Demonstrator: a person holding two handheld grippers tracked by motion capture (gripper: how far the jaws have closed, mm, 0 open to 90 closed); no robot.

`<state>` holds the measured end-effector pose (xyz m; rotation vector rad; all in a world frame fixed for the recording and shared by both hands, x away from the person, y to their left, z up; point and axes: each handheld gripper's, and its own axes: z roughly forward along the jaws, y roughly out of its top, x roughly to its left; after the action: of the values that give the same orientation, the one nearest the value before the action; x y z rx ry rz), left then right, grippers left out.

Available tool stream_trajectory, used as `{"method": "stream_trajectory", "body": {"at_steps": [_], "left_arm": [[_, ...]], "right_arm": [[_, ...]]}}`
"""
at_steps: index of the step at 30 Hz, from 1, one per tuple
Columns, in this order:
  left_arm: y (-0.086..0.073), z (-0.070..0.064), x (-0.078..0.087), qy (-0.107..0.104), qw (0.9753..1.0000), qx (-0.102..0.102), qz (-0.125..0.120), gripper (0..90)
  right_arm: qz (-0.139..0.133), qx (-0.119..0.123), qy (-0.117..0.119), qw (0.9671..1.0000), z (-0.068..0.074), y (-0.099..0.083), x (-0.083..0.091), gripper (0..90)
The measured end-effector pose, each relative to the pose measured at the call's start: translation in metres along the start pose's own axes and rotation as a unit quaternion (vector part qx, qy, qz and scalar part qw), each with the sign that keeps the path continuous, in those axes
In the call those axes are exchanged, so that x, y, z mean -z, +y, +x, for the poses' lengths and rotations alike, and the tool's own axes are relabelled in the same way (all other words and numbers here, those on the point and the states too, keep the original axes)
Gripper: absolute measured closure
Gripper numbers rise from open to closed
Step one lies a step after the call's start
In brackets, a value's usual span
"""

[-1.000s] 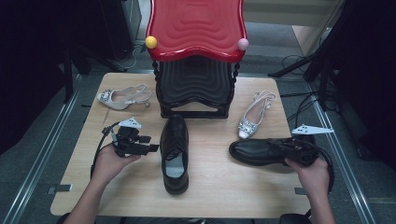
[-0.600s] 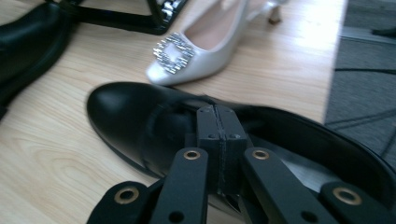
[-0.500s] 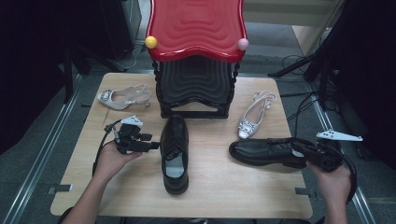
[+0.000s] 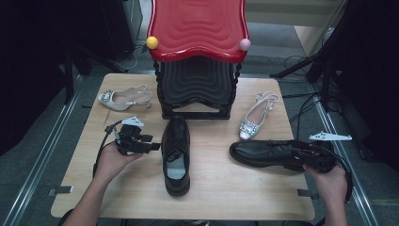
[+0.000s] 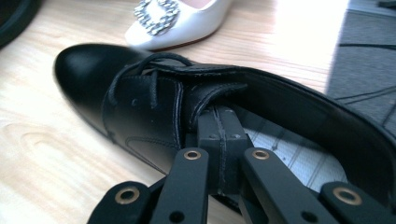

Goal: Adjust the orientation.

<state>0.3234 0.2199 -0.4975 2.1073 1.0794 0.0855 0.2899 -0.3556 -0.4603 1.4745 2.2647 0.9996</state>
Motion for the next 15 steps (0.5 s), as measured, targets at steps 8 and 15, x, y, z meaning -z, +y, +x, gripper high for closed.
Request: {"method": "stream_trajectory", "body": {"at_steps": [8,15], "left_arm": [[0.0,0.002,0.001,0.0,1.0,0.003,-0.003,43.5],[0.0,0.003,0.003,0.0,1.0,0.005,-0.004,43.4]], "right_arm": [[0.016,0.032,0.032,0.9989,0.024,0.005,-0.008,90.0],[0.023,0.044,0.061,0.9969,0.041,0.007,-0.014,90.0]]}}
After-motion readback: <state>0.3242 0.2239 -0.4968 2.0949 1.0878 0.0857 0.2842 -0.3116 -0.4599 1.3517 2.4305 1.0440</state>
